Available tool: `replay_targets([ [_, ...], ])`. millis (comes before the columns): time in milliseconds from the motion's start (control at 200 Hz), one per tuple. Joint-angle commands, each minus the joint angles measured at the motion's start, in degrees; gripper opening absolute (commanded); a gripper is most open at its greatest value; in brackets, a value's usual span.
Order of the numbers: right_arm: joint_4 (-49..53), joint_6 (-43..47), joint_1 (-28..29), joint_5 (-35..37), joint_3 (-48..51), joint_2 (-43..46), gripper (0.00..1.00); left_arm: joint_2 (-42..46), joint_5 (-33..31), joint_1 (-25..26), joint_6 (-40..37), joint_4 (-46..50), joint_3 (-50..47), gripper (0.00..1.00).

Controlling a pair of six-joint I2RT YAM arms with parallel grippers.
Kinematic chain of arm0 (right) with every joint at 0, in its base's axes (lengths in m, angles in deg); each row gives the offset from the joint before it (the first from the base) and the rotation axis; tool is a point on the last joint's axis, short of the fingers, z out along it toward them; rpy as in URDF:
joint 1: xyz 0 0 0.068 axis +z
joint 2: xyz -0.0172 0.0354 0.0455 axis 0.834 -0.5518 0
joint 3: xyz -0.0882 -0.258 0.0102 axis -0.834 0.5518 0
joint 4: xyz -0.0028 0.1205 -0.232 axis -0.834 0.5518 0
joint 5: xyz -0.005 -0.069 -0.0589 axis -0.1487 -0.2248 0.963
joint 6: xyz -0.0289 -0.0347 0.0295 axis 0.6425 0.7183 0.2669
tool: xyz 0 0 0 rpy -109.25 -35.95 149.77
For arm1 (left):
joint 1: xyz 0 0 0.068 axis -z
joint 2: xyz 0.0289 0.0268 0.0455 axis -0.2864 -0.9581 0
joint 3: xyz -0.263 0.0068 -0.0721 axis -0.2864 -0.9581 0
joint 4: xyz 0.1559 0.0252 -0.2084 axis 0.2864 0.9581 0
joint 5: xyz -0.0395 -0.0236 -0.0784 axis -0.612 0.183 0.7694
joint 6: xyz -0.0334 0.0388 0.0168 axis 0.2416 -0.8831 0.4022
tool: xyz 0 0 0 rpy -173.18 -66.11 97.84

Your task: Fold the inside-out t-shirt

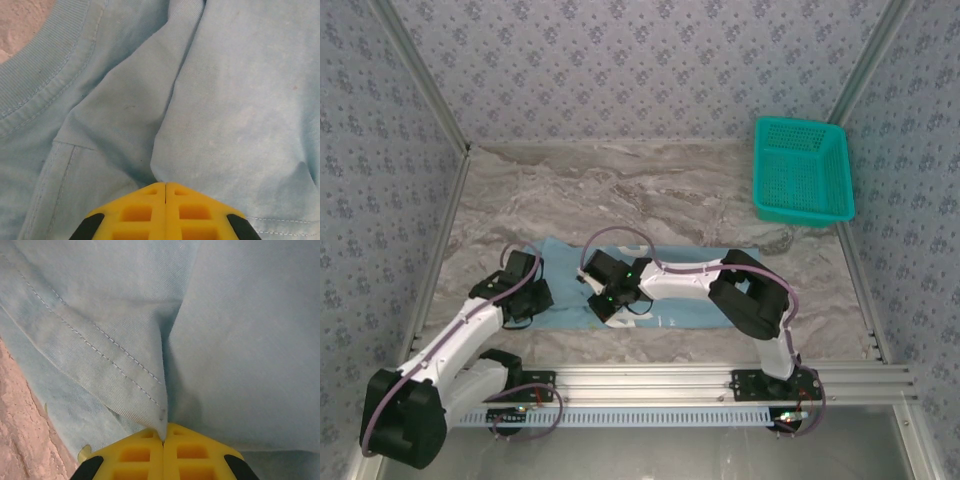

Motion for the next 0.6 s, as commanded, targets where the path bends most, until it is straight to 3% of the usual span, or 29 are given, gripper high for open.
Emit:
replay_targets([
  [0, 2.6, 1.0, 0.4, 0.5, 0.0, 3.8, 0.00, 2.3, -1.1, -0.4, 1.4, 4.0, 2.4, 0.00],
  [595, 5.0, 1.4, 0.6, -2.1, 1.9, 6.1, 0.00, 9.4, -3.4, 1.7, 8.2, 10.4, 1.8, 0.00],
])
